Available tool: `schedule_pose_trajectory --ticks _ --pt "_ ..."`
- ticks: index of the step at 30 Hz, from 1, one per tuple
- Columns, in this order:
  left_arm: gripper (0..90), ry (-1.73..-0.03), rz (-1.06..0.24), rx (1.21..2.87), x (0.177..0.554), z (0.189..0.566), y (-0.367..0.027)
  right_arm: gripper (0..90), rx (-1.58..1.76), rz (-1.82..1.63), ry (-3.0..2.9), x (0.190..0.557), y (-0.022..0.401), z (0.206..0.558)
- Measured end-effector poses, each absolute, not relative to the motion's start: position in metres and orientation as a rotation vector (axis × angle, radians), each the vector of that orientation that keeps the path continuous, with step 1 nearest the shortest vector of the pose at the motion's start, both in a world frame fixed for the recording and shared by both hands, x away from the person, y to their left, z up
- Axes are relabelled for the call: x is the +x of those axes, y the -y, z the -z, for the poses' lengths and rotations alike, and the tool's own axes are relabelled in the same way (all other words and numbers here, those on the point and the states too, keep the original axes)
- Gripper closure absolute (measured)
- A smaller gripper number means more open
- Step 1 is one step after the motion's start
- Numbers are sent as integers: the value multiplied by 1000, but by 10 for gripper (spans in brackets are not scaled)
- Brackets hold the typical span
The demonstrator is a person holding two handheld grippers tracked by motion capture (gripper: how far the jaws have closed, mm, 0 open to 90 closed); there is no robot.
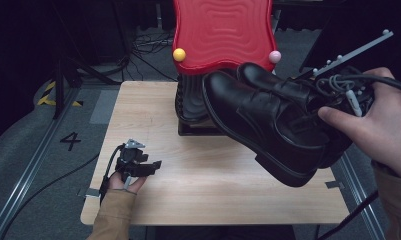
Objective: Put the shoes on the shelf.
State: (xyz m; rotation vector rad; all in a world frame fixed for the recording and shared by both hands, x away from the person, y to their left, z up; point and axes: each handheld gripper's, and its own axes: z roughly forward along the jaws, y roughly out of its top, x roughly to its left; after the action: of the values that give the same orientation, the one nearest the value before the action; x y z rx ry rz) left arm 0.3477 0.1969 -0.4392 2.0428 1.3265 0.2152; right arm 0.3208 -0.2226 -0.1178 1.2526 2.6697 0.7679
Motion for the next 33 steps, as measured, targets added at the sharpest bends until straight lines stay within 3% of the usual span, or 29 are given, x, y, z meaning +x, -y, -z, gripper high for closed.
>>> schedule_pose_trajectory --ticks 10,33 --pt "405 -1330 -212 2022 349 438 -199 825 1261 -791 -2615 346 207 82" --pt "404 -1310 -209 2014 351 437 -195 824 1408 -941 -2307 453 176 36"
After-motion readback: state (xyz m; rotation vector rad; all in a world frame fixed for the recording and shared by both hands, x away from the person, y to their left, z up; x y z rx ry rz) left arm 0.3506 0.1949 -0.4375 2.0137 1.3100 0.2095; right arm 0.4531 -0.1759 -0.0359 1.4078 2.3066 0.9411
